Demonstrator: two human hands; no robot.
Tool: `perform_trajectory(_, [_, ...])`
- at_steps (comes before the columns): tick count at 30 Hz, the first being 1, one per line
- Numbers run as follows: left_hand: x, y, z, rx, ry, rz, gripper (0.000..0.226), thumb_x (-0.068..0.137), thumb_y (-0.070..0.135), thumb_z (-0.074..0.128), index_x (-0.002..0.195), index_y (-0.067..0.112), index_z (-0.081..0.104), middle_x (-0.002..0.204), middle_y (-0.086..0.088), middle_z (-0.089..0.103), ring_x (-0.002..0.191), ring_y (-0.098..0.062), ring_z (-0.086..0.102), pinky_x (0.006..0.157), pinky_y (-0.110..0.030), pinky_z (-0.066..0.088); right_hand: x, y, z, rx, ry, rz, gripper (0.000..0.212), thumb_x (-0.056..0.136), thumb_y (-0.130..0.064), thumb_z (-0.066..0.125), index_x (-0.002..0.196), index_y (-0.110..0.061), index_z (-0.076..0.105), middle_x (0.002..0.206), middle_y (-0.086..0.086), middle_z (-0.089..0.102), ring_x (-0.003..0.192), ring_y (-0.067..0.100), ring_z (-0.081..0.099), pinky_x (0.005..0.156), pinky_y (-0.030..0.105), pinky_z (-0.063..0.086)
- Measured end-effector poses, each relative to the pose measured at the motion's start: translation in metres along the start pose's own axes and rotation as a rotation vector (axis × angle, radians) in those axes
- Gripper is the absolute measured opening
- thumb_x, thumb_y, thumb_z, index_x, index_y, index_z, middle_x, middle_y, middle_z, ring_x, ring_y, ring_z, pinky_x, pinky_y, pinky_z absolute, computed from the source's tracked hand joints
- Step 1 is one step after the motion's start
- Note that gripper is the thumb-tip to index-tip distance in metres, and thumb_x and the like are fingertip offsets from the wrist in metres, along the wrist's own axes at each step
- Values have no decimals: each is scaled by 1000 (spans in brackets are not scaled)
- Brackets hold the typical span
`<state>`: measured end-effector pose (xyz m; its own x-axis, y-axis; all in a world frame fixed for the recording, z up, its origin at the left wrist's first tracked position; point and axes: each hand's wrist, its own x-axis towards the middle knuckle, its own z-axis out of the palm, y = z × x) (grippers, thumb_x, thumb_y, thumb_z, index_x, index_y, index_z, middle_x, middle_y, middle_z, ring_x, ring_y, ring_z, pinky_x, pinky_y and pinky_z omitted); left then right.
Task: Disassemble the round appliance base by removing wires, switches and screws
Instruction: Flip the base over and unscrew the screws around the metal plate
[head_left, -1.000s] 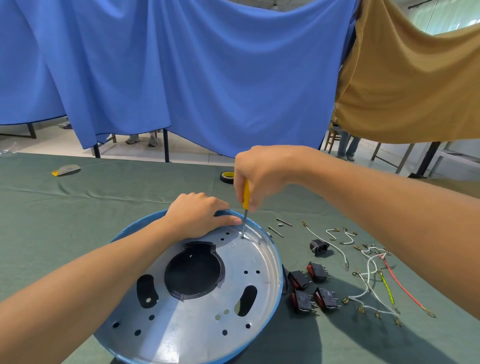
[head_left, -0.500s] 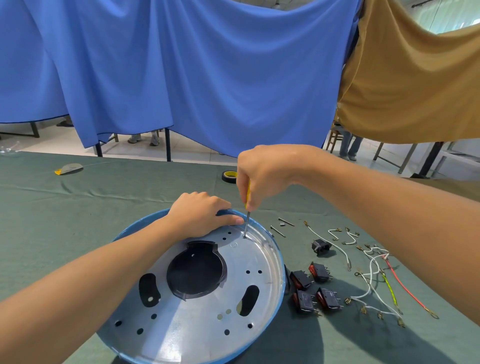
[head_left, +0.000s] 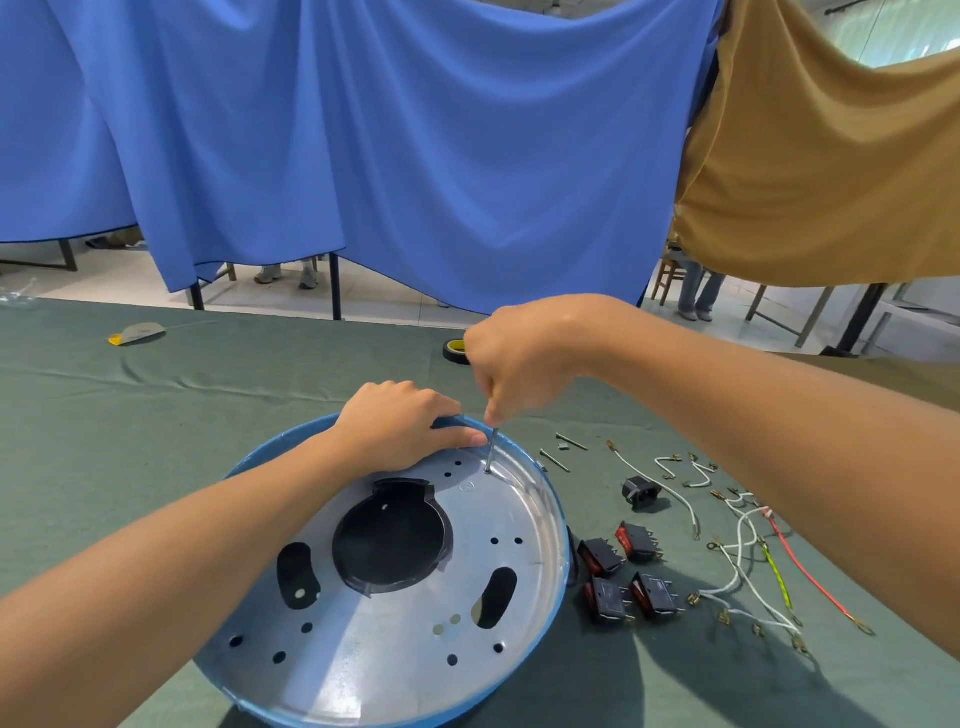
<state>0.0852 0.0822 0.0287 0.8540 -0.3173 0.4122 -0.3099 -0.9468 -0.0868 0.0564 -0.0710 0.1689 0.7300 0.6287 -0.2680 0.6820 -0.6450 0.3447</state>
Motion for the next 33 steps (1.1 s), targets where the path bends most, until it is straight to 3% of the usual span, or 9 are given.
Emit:
perform_trajectory(3, [2,1,0,-2,0,-1,72,69,87,14,68,24,49,56,9,47,56,-11,43,49,-28,24,-4,-2,-2,-118,75,-116,46,86,-23,69,55,-17,37,53,-1,38,52,14,35,46,28,29])
perform_trajectory(6, [2,0,0,-9,-3,5,79,63,89,7,69,23,49,58,9,49,57,-13,46,49,-28,24,-3,2,-1,-72,77,-153,24,84,-29,70,68,-12,64,57,2,46,55,14,39,46,25,31])
perform_trajectory(9, [1,-1,1,9,-14,-15,73,72,87,20,79,25,57,59,9,49,61,-18,50,49,-28,25,-2,5,1,80,21,-42,55,87,-60,54,74,-8,65,60,2,50,62,20,44,54,29,36])
perform_trajectory(12, [1,0,1,-3,-9,5,73,67,88,12,66,23,45,57,7,48,55,-13,47,48,-28,23,1,5,1,97,-64,46,53,99,-45,37,67,-12,64,73,-4,71,68,20,56,58,29,44])
perform_trajectory(15, [0,0,-1,-29,-21,8,70,68,87,13,60,22,37,56,7,48,53,-8,44,48,-28,24,0,2,0,35,-72,65,36,93,-22,46,64,-17,66,74,-6,70,61,14,51,50,24,38])
perform_trajectory(19, [1,0,0,-22,-22,3,72,66,88,11,64,22,41,56,7,49,54,-8,44,48,-28,25,-2,1,1,21,44,48,34,88,-27,60,56,-16,55,53,-6,53,53,13,47,42,23,31])
perform_trajectory(25, [1,0,1,-13,1,15,77,62,89,5,65,23,44,56,8,47,53,-9,43,48,-28,25,-5,7,0,126,105,-22,9,78,-27,76,85,-22,74,75,-7,67,86,18,63,54,23,44])
perform_trajectory(30, [0,0,1,-14,14,2,71,64,89,10,64,29,48,52,8,46,51,-7,42,47,-27,24,-1,8,6,200,39,55,49,87,-55,59,65,-11,63,54,-4,52,54,18,45,49,23,35])
perform_trajectory(33, [0,0,1,-10,5,15,76,67,89,10,71,26,53,54,8,48,51,-6,43,47,-27,23,-1,9,3,180,-103,111,45,95,-41,49,66,-12,67,48,-5,53,41,16,41,42,19,36])
